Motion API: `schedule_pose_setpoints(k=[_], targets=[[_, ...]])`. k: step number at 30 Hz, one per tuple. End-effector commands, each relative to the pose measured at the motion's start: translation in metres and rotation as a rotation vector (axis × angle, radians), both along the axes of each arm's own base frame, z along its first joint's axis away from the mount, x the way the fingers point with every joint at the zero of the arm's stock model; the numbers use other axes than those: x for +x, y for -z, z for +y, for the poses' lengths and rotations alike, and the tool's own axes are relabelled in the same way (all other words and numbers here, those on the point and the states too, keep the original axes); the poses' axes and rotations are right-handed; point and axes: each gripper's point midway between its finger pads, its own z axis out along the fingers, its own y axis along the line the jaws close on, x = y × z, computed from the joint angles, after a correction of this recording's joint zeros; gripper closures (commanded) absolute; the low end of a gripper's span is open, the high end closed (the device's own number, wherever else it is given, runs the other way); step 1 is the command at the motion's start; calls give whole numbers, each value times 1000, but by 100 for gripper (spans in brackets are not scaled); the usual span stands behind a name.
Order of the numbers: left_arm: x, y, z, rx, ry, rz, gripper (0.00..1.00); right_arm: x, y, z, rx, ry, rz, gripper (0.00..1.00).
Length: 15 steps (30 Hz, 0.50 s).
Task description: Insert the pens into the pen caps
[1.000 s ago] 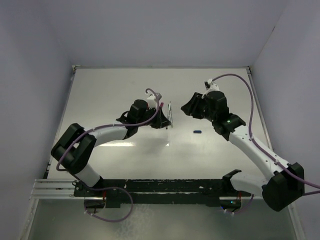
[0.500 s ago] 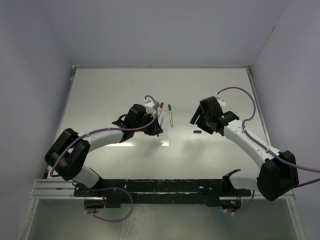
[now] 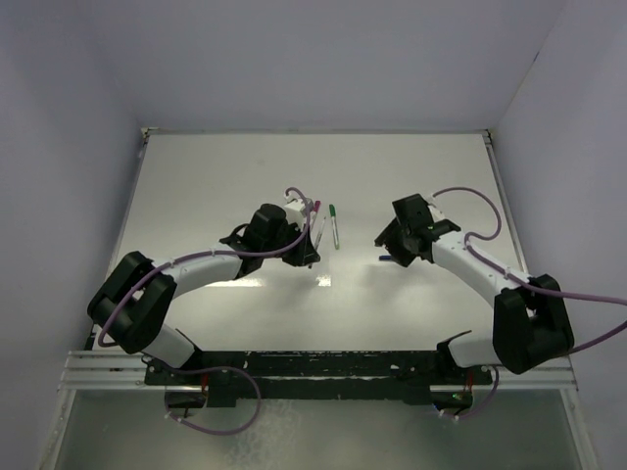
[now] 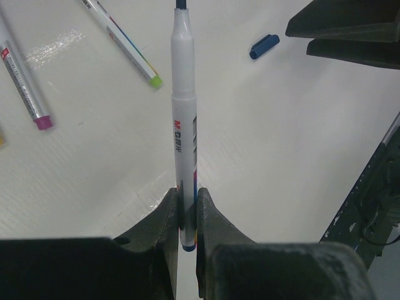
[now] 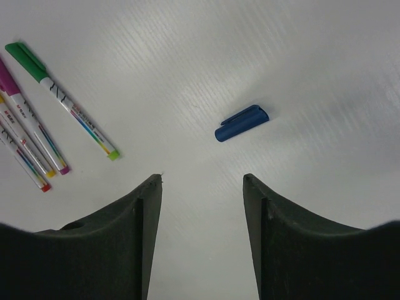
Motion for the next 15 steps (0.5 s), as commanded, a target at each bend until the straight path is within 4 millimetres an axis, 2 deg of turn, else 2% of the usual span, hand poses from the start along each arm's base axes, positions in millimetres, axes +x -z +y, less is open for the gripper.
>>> schedule_pose_setpoints(k=[1,10,15], targets=[[1,-18,-8,-42,44,-62,100,11,-2,4,38,44,-20,44],[2,-15,-11,-35,67,-60,100,7,7,-4,-2,66,15,46],[3,-14,-14,-38,75,-58,100,4,18,-8,-32,72,43,46]])
